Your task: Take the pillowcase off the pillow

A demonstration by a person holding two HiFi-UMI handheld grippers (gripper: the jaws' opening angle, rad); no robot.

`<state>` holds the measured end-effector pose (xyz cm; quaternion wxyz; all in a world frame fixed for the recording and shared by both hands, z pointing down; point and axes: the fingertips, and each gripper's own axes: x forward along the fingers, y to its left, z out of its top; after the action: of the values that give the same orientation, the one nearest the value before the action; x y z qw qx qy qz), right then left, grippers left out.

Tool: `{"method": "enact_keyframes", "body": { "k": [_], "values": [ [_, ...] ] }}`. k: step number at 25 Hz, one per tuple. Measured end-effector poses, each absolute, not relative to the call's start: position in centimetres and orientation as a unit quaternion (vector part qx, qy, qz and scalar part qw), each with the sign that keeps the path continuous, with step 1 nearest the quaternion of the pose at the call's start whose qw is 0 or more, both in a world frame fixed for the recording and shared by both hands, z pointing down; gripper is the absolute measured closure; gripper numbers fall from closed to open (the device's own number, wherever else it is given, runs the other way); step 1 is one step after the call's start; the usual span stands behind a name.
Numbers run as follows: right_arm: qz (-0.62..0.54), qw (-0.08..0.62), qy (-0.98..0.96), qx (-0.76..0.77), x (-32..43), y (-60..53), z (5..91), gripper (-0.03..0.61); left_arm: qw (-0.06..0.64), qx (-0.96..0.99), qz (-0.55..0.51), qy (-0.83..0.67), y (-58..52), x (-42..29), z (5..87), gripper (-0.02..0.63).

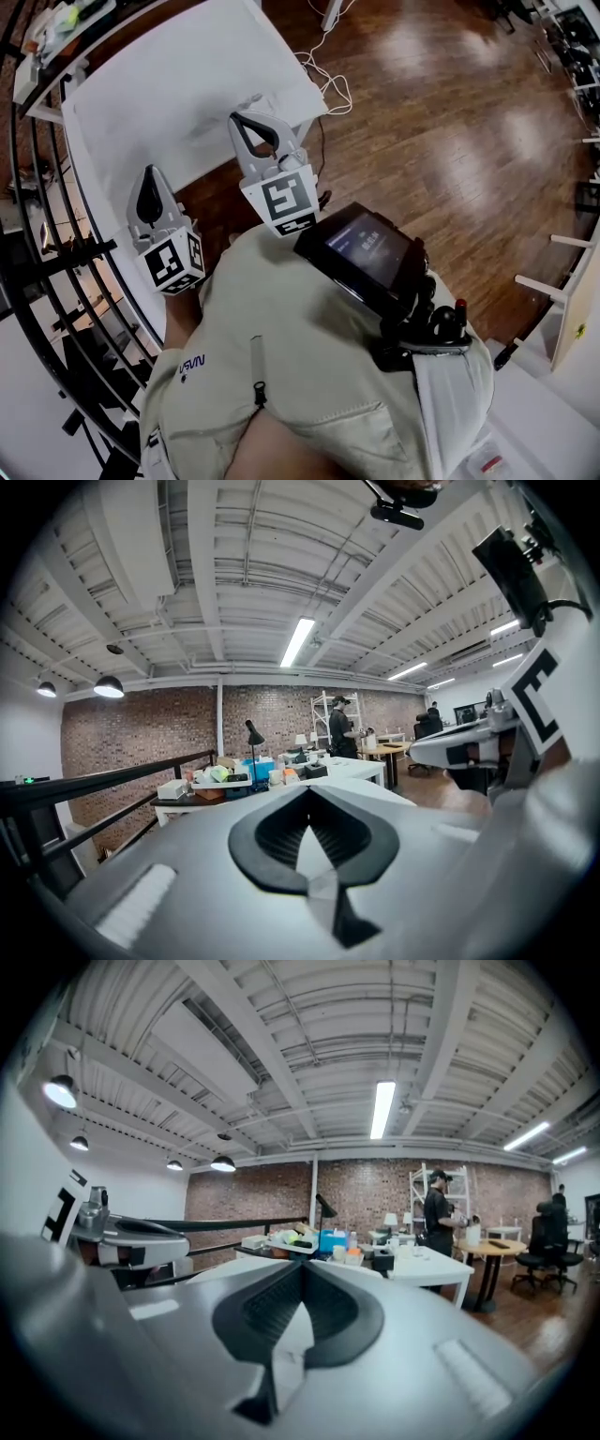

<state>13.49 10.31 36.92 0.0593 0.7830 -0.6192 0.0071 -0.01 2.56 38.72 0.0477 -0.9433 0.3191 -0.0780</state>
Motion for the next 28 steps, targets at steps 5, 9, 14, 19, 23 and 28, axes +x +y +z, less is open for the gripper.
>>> {"method": "enact_keyframes", "body": {
  "k": [5, 9, 14, 19, 23, 28],
  "values": [
    [0.024, 0.052, -0.616, 0.785, 13.6, 10.4, 37.4, 0.578, 0.05, -0.945, -0.081, 0.312, 2.8, 0.3, 38.7, 0.607],
    [0.023, 0.057, -0.621, 0.782, 13.0, 9.8, 37.6, 0.578, 0.049, -0.945, -0.082, 0.313, 2.3, -0.1, 38.8, 0.607],
    [0.025, 0.057, -0.622, 0.781, 12.9, 9.1, 37.7, 0.578, 0.048, -0.945, -0.085, 0.311, 1.8, -0.2, 39.0, 0.607],
    [0.031, 0.056, -0.619, 0.782, 13.2, 9.1, 38.1, 0.578, 0.046, -0.946, -0.088, 0.309, 1.7, 0.1, 39.3, 0.607],
    [0.031, 0.056, -0.619, 0.783, 13.3, 9.0, 38.0, 0.578, 0.046, -0.946, -0.088, 0.309, 1.6, 0.1, 39.2, 0.607],
    [0.032, 0.059, -0.62, 0.781, 13.2, 9.1, 38.0, 0.578, 0.046, -0.945, -0.088, 0.311, 1.6, 0.0, 39.2, 0.607]
  ]
}}
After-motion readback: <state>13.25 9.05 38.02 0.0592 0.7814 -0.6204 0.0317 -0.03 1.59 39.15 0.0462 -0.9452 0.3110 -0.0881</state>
